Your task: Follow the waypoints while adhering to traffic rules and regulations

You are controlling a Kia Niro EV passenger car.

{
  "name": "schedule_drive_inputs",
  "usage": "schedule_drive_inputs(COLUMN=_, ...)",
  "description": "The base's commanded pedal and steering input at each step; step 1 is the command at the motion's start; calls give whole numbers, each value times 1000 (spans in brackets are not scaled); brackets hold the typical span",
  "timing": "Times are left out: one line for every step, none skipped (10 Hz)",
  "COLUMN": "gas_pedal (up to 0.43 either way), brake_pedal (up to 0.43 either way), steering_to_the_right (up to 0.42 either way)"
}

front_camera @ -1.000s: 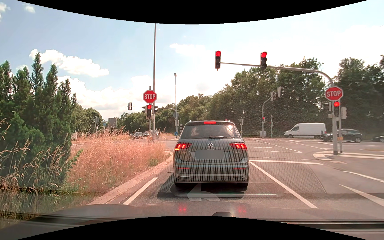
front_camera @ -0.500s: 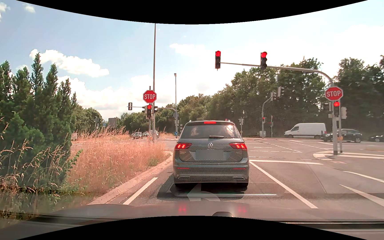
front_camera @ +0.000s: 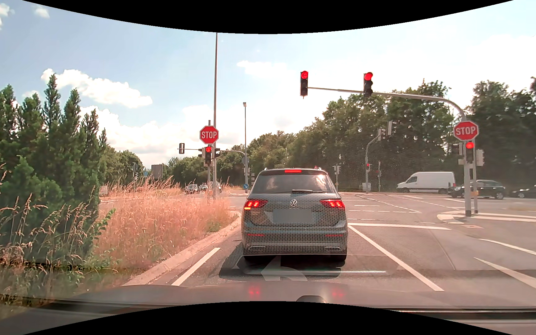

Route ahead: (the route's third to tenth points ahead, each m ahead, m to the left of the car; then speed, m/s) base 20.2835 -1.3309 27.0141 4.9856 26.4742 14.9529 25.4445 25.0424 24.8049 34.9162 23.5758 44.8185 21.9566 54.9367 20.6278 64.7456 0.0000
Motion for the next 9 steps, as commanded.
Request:
schedule_drive_inputs(gas_pedal=0, brake_pedal=152, steering_to_the_right=8)
schedule_drive_inputs(gas_pedal=0, brake_pedal=146, steering_to_the_right=8)
schedule_drive_inputs(gas_pedal=0, brake_pedal=146, steering_to_the_right=8)
schedule_drive_inputs(gas_pedal=0, brake_pedal=146, steering_to_the_right=8)
schedule_drive_inputs(gas_pedal=0, brake_pedal=146, steering_to_the_right=8)
schedule_drive_inputs(gas_pedal=0, brake_pedal=146, steering_to_the_right=8)
schedule_drive_inputs(gas_pedal=0, brake_pedal=146, steering_to_the_right=8)
schedule_drive_inputs(gas_pedal=0, brake_pedal=152, steering_to_the_right=8)
schedule_drive_inputs(gas_pedal=0, brake_pedal=152, steering_to_the_right=8)
